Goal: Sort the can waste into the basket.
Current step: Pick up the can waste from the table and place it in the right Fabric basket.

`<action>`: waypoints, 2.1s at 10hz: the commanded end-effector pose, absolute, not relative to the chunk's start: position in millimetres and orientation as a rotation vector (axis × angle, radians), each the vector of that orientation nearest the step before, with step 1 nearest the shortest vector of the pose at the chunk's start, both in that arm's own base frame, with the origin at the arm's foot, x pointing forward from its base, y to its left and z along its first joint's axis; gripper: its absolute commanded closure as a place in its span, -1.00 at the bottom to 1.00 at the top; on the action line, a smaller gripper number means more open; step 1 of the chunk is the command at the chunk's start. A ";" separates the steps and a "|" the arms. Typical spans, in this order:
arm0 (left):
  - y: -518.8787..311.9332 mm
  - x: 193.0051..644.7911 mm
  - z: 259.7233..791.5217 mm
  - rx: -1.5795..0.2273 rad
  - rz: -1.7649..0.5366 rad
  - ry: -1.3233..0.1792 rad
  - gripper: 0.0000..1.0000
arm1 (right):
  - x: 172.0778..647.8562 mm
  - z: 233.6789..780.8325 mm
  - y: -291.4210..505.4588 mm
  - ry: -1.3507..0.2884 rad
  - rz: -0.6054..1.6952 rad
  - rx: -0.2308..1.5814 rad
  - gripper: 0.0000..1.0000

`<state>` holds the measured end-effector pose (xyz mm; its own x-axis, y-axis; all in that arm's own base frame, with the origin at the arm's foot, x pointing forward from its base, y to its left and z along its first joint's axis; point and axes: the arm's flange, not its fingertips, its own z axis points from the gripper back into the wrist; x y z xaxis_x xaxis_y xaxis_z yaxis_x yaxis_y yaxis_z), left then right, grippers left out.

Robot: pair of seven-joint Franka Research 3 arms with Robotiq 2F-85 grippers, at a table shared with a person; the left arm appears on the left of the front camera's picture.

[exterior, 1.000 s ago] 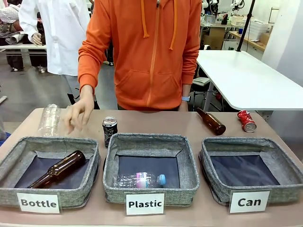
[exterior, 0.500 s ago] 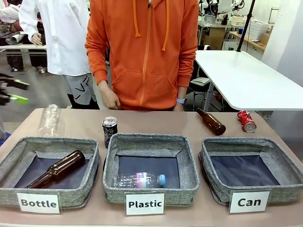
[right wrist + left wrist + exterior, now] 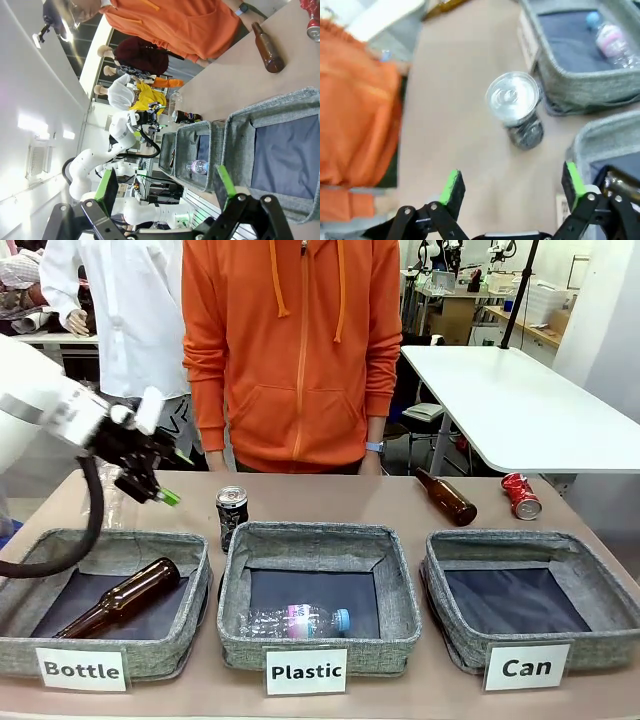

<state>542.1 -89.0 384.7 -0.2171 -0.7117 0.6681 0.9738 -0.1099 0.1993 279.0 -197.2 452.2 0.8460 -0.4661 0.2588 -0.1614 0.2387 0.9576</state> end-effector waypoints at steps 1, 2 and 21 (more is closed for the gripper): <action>-63.2 537.0 399.3 -0.428 -1.627 -0.789 -1.00 | 281.4 453.6 -197.3 -0.603 -0.209 1.350 -1.00; -63.2 537.0 399.3 -0.428 -1.627 -0.789 -1.00 | 281.4 453.6 -197.3 -0.603 -0.209 1.350 -1.00; -157.0 576.2 285.9 -0.980 -1.639 -0.707 -1.00 | 281.4 453.6 -197.3 -0.603 -0.209 1.350 -1.00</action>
<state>571.1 -155.5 286.0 -0.0997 -0.5053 0.8572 0.9669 -0.2526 -0.0364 278.7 -197.5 452.2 0.8455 -0.4670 0.2589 -0.1614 0.2387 0.9576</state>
